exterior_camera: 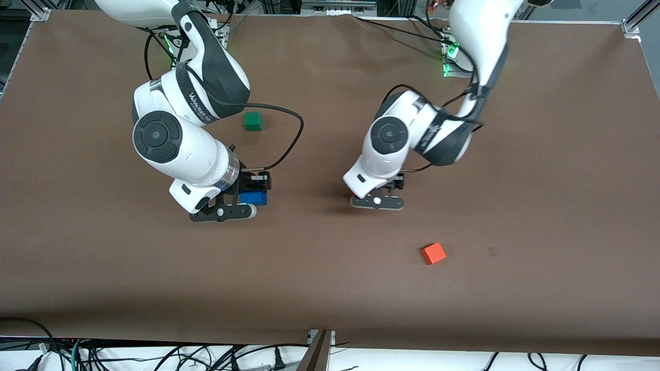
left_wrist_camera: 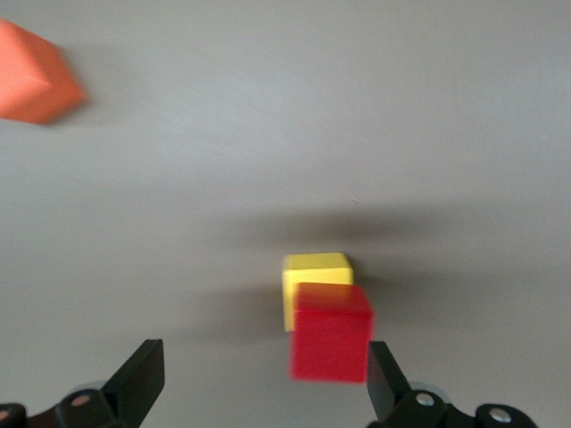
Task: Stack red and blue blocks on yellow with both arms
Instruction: 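Lower the red cube onto the yellow cube and open the left gripper, then carry the blue cube over the red cube while the left gripper withdraws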
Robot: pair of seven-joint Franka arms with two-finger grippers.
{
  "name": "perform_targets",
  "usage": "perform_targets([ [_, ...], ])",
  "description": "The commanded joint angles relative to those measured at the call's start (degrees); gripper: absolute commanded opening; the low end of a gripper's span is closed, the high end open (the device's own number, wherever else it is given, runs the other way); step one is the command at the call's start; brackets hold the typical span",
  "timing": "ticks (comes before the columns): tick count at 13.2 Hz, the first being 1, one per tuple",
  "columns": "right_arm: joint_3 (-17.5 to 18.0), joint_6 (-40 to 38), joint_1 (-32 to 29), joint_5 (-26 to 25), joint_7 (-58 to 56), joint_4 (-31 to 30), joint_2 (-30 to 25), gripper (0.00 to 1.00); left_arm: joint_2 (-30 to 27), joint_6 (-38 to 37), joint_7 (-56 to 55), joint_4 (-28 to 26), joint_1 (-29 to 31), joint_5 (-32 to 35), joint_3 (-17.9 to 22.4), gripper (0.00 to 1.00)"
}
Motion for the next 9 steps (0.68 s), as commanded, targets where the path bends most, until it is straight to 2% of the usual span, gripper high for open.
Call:
perform_targets([
  [1,0.09,1.75,1.11,0.44,3.43,1.32,0.83,0.48,-0.06,-6.70,4.52,6.80,7.53,0.95,-0.59,1.00],
  [3,0.09,5.34,4.18,0.45,10.27,1.32,1.88,0.48,-0.85,-6.71,4.88,8.82,13.25,1.30,-0.76,1.00],
  [6,-0.35,12.54,11.29,0.01,24.06,1.32,4.95,0.48,-2.69,-6.88,7.16,9.01,19.67,1.30,-0.67,1.00],
  [9,-0.61,19.58,16.48,-2.09,30.69,1.32,8.73,0.48,-4.10,-9.59,15.76,8.48,25.22,1.30,-0.59,1.00],
])
